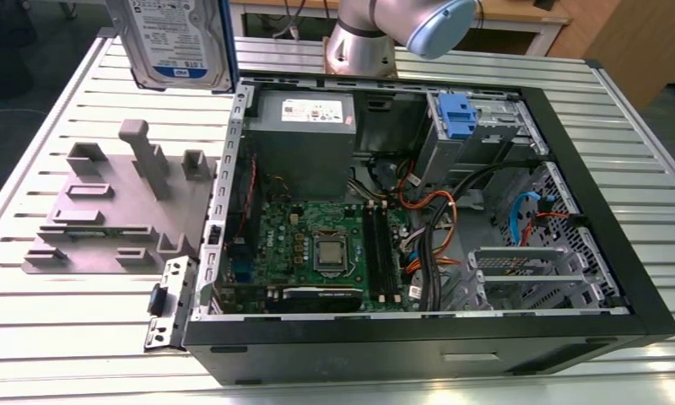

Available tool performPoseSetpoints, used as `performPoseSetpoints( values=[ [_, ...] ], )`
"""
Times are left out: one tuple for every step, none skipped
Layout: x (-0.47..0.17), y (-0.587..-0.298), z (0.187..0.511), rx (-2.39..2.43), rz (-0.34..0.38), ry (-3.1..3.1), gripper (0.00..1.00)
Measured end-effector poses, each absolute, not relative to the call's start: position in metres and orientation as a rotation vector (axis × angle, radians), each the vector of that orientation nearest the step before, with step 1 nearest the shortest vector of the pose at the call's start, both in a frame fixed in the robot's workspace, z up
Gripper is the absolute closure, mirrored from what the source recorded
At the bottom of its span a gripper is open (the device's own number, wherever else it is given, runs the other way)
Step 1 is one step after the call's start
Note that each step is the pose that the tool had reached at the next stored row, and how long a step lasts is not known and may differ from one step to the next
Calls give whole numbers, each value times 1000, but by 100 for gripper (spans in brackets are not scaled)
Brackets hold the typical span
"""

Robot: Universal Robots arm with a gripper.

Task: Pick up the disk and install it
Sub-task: 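Pick up the disk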

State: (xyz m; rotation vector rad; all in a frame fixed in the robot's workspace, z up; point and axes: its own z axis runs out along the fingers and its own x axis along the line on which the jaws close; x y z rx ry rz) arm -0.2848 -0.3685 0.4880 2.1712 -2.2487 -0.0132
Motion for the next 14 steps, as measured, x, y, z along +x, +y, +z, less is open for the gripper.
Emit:
performPoseSetpoints(
  values=[
    [-285,-371,488,2171,-13,-2249,63],
    [-285,-372,488,2171,-13,-2249,63],
    [-285,-374,488,2171,-13,-2249,63],
    [-285,-375,488,2171,-13,-2249,63],
    [-285,-377,488,2171,-13,-2249,63],
    [-285,-378,488,2171,-13,-2249,63],
    [-284,-378,488,2171,-13,-2249,63],
    [-283,-378,488,2171,-13,-2249,63],
    [-281,-379,488,2171,-13,-2249,63],
    [-278,-379,488,2171,-13,-2249,63],
    [-276,-379,488,2171,-13,-2249,63],
    [-274,-379,488,2171,-13,-2249,63],
    [-271,-379,488,2171,-13,-2249,63],
    [-268,-379,488,2171,-13,-2249,63]
  ],
)
